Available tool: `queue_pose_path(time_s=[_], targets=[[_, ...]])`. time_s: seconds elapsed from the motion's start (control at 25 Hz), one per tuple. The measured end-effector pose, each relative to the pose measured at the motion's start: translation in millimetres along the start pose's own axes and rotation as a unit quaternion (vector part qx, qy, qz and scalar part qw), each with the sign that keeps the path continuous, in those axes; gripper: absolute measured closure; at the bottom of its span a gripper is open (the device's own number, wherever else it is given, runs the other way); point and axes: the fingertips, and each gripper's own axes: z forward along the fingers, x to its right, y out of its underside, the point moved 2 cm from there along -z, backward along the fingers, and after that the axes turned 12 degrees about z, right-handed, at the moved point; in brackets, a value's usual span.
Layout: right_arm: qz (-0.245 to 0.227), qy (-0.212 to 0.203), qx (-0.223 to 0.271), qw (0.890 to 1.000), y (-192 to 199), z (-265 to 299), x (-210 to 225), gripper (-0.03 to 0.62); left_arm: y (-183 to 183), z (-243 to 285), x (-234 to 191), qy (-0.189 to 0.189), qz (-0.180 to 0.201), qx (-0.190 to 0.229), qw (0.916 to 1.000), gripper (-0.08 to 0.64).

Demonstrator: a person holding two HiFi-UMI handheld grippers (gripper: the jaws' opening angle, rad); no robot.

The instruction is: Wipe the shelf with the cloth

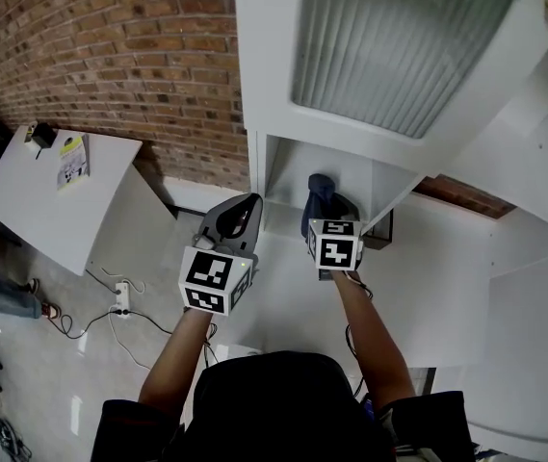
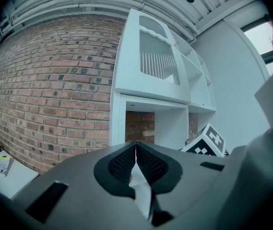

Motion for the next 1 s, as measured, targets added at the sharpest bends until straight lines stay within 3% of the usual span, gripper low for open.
queue_pose_path(time_s=[0.64, 1.0], targets=[[-0.03, -0.054, -0.026, 0.998, -6, 30, -68, 0.503, 16, -25, -31, -0.049, -0.008, -0.011, 0.9987, 0.543], [-0.044, -0.064, -0.035, 0.996, -8, 40, -90, 0.503, 19, -38, -48, -0.075, -0.014, -0.015, 0.997, 0.543]])
